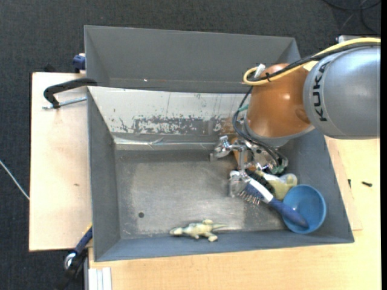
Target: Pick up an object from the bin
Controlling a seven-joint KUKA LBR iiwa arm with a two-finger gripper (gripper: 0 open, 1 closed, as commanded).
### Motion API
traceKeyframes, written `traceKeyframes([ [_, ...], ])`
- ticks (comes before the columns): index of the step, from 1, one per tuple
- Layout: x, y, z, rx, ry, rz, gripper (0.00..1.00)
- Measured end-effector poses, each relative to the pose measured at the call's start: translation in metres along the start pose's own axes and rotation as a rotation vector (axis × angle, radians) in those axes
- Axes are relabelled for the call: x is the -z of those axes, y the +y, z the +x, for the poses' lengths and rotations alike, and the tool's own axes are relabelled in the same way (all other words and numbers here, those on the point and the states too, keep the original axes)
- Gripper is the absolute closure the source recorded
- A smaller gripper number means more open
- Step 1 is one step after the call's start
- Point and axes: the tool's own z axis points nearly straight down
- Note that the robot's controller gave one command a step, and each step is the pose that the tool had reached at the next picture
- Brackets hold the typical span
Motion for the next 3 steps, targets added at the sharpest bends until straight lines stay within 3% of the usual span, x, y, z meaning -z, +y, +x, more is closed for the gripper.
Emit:
traceKeyframes([
  [1, -0.006, -0.066, 0.037, 0.084, -0.006, -0.003, 0.0],
  [2, 0.004, -0.1, 0.05, 0.085, 0.003, -0.007, 0.0],
  [3, 0.01, -0.107, 0.045, 0.35, -0.009, -0.015, 0.0],
])
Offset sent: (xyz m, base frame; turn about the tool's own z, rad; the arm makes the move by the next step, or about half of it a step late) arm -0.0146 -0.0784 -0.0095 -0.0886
